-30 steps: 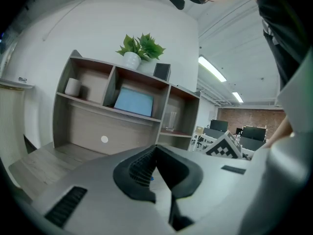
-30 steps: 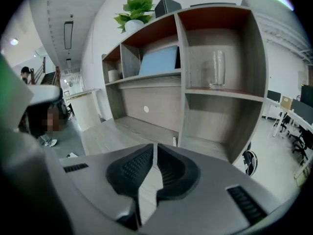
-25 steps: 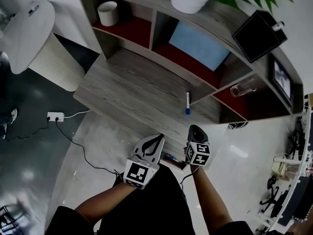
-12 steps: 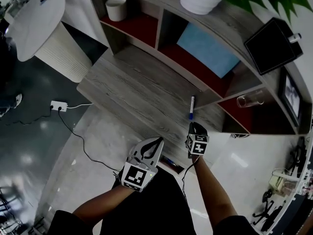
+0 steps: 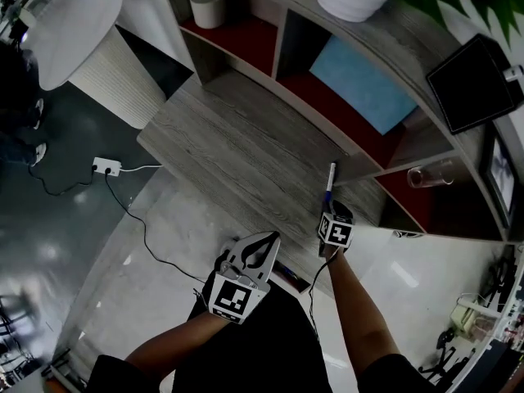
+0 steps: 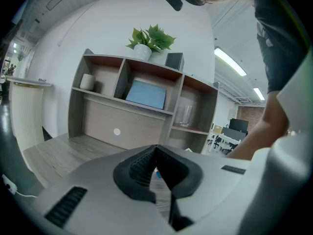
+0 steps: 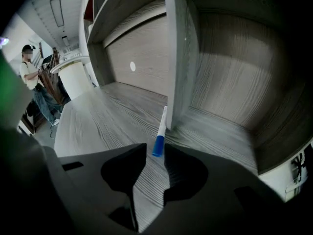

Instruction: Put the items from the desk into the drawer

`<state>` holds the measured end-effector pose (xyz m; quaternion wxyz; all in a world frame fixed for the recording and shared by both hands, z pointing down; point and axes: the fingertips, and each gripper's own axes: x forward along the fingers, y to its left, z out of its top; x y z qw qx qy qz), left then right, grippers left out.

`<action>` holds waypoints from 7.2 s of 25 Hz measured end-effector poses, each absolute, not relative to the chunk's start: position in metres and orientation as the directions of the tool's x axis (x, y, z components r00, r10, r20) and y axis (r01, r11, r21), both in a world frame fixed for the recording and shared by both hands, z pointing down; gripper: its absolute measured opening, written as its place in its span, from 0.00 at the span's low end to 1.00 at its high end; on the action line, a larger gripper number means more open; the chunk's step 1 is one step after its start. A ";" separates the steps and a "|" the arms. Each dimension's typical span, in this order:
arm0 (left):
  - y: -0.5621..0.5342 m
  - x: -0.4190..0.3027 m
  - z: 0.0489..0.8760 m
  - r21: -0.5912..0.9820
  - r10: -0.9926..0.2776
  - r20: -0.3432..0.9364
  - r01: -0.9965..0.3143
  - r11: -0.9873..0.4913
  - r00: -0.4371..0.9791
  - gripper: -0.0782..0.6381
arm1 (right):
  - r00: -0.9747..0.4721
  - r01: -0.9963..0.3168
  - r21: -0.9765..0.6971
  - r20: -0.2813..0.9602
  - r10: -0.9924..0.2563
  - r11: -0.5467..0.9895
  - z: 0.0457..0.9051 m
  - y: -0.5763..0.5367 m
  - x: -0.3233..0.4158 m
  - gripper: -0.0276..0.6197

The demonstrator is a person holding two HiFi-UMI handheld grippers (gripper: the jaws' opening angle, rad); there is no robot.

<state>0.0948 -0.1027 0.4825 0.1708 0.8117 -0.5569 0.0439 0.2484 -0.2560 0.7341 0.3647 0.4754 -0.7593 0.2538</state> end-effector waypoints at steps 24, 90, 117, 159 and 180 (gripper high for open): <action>-0.067 0.053 0.488 0.241 -0.892 0.297 -0.930 -0.276 0.341 0.11 | -0.241 -0.901 0.011 0.820 -0.519 0.434 0.751 -0.262 0.231 0.17; 0.102 0.145 0.505 0.204 -0.844 0.303 -0.895 -0.397 0.443 0.11 | -0.478 -0.769 -0.145 0.777 -0.409 0.623 0.725 0.083 0.270 0.17; 0.099 0.148 0.539 0.179 -0.841 0.380 -0.922 -0.343 0.386 0.12 | -0.410 -0.647 -0.050 0.865 -0.291 0.761 0.828 0.091 0.288 0.17; 0.099 0.160 0.528 0.226 -0.856 0.371 -0.930 -0.291 0.359 0.11 | -0.385 -0.730 -0.051 0.855 -0.348 0.681 0.809 0.085 0.311 0.18; 0.068 0.166 0.489 0.251 -0.820 0.315 -0.876 -0.413 0.477 0.12 | -0.470 -0.864 -0.176 0.617 -0.631 0.472 0.596 0.033 0.284 0.09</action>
